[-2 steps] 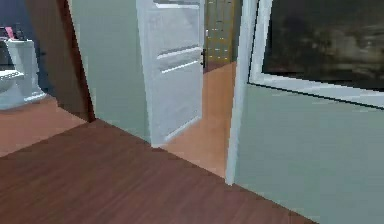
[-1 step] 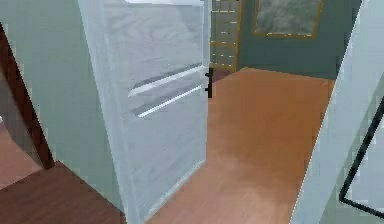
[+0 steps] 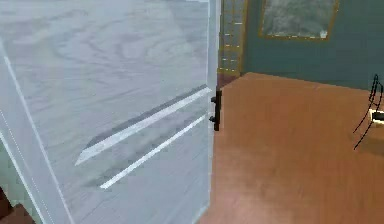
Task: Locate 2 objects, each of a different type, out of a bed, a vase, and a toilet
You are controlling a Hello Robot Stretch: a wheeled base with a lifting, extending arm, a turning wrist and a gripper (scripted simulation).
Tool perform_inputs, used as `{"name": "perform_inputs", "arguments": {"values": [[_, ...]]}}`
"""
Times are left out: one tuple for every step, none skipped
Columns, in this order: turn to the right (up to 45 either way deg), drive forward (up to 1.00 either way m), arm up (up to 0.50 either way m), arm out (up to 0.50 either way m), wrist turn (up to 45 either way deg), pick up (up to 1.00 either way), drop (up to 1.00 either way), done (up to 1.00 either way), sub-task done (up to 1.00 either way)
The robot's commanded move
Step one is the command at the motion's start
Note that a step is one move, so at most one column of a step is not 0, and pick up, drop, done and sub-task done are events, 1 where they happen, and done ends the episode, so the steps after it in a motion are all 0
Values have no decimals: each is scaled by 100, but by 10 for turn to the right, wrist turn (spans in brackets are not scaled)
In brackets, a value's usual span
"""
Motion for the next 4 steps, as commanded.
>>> {"name": "perform_inputs", "arguments": {"values": [[270, 0, 0, 0, 0, 0, 0, 0, 0], [0, 100, 0, 0, 0, 0, 0, 0, 0], [0, 20, 0, 0, 0, 0, 0, 0, 0], [-90, 0, 0, 0, 0, 0, 0, 0, 0]]}}
